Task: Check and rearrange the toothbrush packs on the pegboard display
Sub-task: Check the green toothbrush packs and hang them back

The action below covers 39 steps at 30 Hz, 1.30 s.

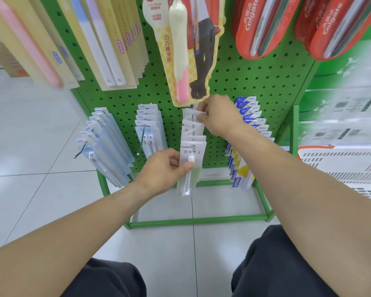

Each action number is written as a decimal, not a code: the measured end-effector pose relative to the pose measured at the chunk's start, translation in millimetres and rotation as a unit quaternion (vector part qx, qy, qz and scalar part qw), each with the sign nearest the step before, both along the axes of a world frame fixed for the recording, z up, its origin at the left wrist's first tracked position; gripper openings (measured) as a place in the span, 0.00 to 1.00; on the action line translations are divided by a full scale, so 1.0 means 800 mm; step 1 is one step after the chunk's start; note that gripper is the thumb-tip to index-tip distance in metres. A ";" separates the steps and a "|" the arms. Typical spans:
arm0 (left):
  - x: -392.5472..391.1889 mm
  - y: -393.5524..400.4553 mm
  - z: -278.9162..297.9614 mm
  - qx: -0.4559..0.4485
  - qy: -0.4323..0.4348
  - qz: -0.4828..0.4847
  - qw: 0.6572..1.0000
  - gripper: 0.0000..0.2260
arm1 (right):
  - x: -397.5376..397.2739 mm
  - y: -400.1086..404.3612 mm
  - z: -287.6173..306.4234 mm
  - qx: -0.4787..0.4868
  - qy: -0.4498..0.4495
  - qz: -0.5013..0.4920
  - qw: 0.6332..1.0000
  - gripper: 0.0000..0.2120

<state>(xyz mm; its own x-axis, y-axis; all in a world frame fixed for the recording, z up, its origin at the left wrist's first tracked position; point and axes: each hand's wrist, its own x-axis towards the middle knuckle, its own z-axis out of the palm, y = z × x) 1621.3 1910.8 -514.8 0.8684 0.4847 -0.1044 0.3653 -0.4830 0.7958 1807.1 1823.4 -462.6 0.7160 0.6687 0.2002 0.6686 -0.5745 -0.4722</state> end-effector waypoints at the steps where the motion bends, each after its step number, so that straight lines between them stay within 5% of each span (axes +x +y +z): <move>1: 0.000 -0.001 0.001 0.002 0.002 0.002 1.000 0.12 | -0.001 -0.004 0.003 -0.004 -0.007 0.002 1.000 0.04; 6: 0.000 -0.006 0.007 -0.009 0.009 0.019 1.000 0.17 | -0.010 -0.032 0.021 -0.037 -0.027 0.009 0.999 0.16; 12: -0.006 -0.006 0.018 -0.007 0.103 0.033 0.994 0.34 | -0.033 -0.083 0.051 -0.047 -0.009 0.018 0.999 0.10; 18: -0.030 -0.015 0.036 -0.048 0.227 -0.138 0.963 0.16 | -0.045 -0.131 0.068 0.015 0.093 0.024 0.995 0.03; 22: -0.041 -0.048 0.058 -0.121 0.098 -0.224 0.962 0.19 | -0.058 -0.148 0.066 0.017 0.261 0.085 0.961 0.01; 25: -0.038 -0.063 0.068 -0.101 -0.005 -0.179 0.979 0.23 | -0.073 -0.148 0.061 0.012 0.324 0.131 0.937 0.02; 28: -0.035 -0.067 0.071 -0.209 -0.041 -0.121 0.969 0.14 | -0.090 -0.140 0.057 0.034 0.370 0.147 0.917 0.01; 35: -0.042 -0.060 0.075 -0.246 -0.062 -0.089 0.963 0.09 | -0.112 -0.117 0.042 0.104 0.270 0.118 0.950 0.13; 39: -0.041 -0.048 0.078 -0.311 -0.028 -0.084 0.946 0.08 | -0.112 -0.108 0.036 0.131 0.287 0.094 0.944 0.13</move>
<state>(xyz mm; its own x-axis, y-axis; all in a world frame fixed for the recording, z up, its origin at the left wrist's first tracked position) 1588.2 1872.3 -452.1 0.9407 0.1985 -0.2752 0.2731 0.0385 0.9612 1717.1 1737.3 -433.9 0.6304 0.7762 -0.0087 0.3371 -0.2838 -0.8977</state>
